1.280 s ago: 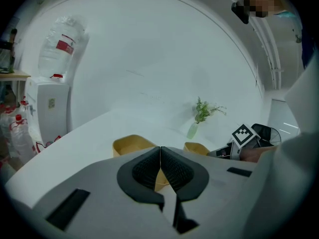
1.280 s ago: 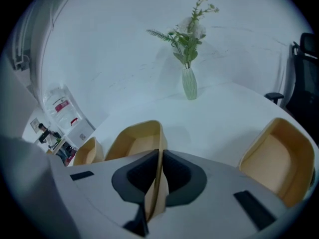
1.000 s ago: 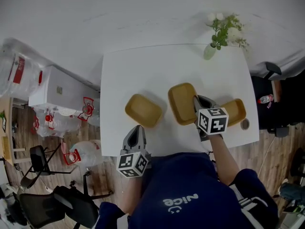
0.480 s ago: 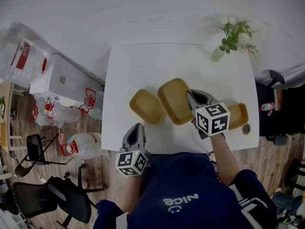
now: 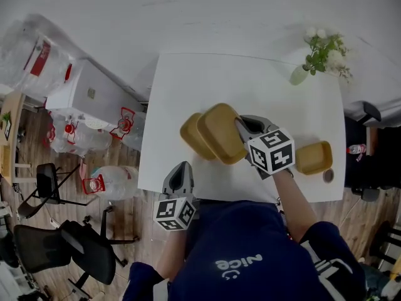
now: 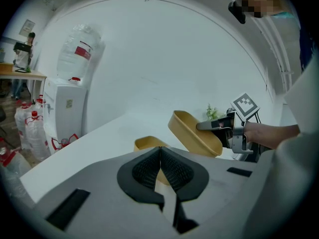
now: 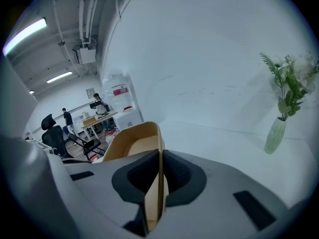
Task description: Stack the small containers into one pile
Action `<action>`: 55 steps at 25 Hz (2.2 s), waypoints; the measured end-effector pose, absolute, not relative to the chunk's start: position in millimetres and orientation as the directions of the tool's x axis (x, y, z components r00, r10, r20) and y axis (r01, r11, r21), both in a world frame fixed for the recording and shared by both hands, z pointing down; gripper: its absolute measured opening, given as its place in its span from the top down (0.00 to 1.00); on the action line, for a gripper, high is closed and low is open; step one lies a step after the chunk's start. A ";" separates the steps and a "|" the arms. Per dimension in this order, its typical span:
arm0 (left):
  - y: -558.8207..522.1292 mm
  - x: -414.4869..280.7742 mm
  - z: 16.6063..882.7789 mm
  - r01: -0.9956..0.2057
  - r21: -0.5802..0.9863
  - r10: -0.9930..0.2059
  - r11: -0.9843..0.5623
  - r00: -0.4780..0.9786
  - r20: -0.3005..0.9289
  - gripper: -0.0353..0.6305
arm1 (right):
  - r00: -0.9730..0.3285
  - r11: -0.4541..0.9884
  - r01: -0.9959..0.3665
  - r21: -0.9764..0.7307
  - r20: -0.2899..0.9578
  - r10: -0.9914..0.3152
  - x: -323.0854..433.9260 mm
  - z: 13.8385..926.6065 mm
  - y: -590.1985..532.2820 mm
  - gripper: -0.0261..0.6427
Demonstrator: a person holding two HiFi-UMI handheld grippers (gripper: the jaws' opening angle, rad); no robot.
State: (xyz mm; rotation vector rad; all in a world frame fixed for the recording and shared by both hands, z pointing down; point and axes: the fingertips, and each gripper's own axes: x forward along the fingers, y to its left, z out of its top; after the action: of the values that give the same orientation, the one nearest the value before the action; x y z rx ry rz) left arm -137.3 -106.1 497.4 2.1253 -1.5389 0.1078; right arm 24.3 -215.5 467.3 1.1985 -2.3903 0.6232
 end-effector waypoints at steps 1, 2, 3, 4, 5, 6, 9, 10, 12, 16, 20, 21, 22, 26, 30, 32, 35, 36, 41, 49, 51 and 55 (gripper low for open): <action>-105.2 -139.4 497.1 -0.909 0.353 -0.869 -0.223 0.349 0.351 0.92 | -0.565 0.544 -0.811 -0.214 0.527 -0.635 19.2 468.0 -216.3 0.88; -104.2 -141.9 496.9 -0.910 0.352 -0.871 -0.217 0.344 0.352 0.92 | -0.574 0.553 -0.804 -0.217 0.527 -0.627 13.8 468.7 -217.4 0.88; -103.2 -144.5 496.8 -0.912 0.351 -0.873 -0.211 0.338 0.353 0.92 | -0.582 0.563 -0.797 -0.218 0.527 -0.619 8.3 469.3 -218.7 0.88; -102.0 -147.1 496.8 -0.914 0.350 -0.875 -0.205 0.331 0.353 0.92 | -0.590 0.573 -0.790 -0.219 0.527 -0.611 2.9 470.0 -220.0 0.88; -100.8 -149.5 496.9 -0.916 0.349 -0.877 -0.199 0.325 0.354 0.92 | -0.598 0.582 -0.783 -0.221 0.528 -0.604 -2.4 470.8 -221.3 0.88; -99.5 -151.9 496.8 -0.918 0.347 -0.879 -0.192 0.318 0.354 0.92 | -0.605 0.591 -0.776 -0.222 0.528 -0.596 -7.5 471.6 -222.5 0.88; -96.7 -160.1 496.1 -0.922 0.346 -0.884 -0.173 0.300 0.357 0.92 | -0.624 0.615 -0.756 -0.223 0.532 -0.573 -22.9 473.3 -226.3 0.88; -95.7 -162.8 496.0 -0.923 0.346 -0.886 -0.167 0.295 0.358 0.92 | -0.628 0.623 -0.750 -0.223 0.534 -0.566 -27.6 473.9 -227.3 0.88; -92.9 -166.8 496.2 -0.925 0.346 -0.887 -0.156 0.285 0.362 0.92 | -0.637 0.637 -0.738 -0.223 0.541 -0.549 -35.6 476.8 -228.2 0.88; -90.4 -176.2 495.4 -0.930 0.340 -0.892 -0.140 0.268 0.364 0.92 | -0.643 0.662 -0.718 -0.214 0.567 -0.515 -48.8 488.8 -232.6 0.88; -86.0 -186.9 497.5 -0.934 0.337 -0.893 -0.114 0.245 0.377 0.92 | -0.643 0.680 -0.703 -0.208 0.595 -0.482 -58.5 501.9 -235.4 0.88; -85.1 -188.8 498.7 -0.935 0.337 -0.892 -0.107 0.240 0.382 0.92 | -0.642 0.682 -0.701 -0.209 0.601 -0.475 -60.0 504.8 -236.2 0.88; -84.4 -190.3 500.1 -0.936 0.337 -0.892 -0.102 0.236 0.386 0.92 | -0.642 0.683 -0.699 -0.212 0.608 -0.468 -61.1 508.1 -236.9 0.88; -82.0 -194.3 503.5 -0.937 0.338 -0.892 -0.086 0.223 0.393 0.92 | -0.639 0.686 -0.693 -0.223 0.631 -0.441 -63.7 521.3 -238.5 0.88; -81.7 -195.3 508.1 -0.938 0.336 -0.887 -0.082 0.223 0.405 0.92 | -0.637 0.689 -0.688 -0.229 0.645 -0.421 -66.6 530.1 -239.7 0.88; -82.0 -194.4 511.0 -0.940 0.332 -0.883 -0.081 0.222 0.414 0.92 | -0.635 0.694 -0.684 -0.226 0.654 -0.412 -67.5 534.0 -240.1 0.88; -82.2 -193.1 512.9 -0.941 0.330 -0.879 -0.080 0.222 0.421 0.92 | -0.631 0.696 -0.681 -0.227 0.664 -0.401 -65.9 540.1 -240.9 0.88; -82.3 -193.0 513.1 -0.941 0.330 -0.879 -0.079 0.222 0.422 0.92 | -0.630 0.697 -0.680 -0.227 0.666 -0.398 -65.0 541.6 -241.4 0.88; -82.6 -191.1 514.9 -0.942 0.327 -0.877 -0.077 0.220 0.428 0.92 | -0.636 0.711 -0.663 -0.234 0.677 -0.370 -62.9 548.8 -241.0 0.88; -82.6 -188.5 513.6 -0.943 0.321 -0.875 -0.082 0.223 0.430 0.92 | -0.648 0.709 -0.653 -0.264 0.680 -0.343 -65.6 555.2 -237.7 0.87; -82.6 -188.2 513.0 -0.943 0.321 -0.875 -0.084 0.224 0.429 0.92 | -0.646 0.714 -0.651 -0.258 0.683 -0.342 -66.2 555.7 -237.0 0.87; -83.2 -186.5 510.9 -0.943 0.321 -0.875 -0.093 0.231 0.425 0.92 | -0.639 0.719 -0.652 -0.241 0.686 -0.349 -67.1 555.5 -236.6 0.87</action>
State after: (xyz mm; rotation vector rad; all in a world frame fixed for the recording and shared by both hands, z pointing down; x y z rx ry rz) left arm -186.5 -83.2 510.9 1.9856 -1.6623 0.1682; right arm -67.1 -236.6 555.5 0.7561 -2.3003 0.6361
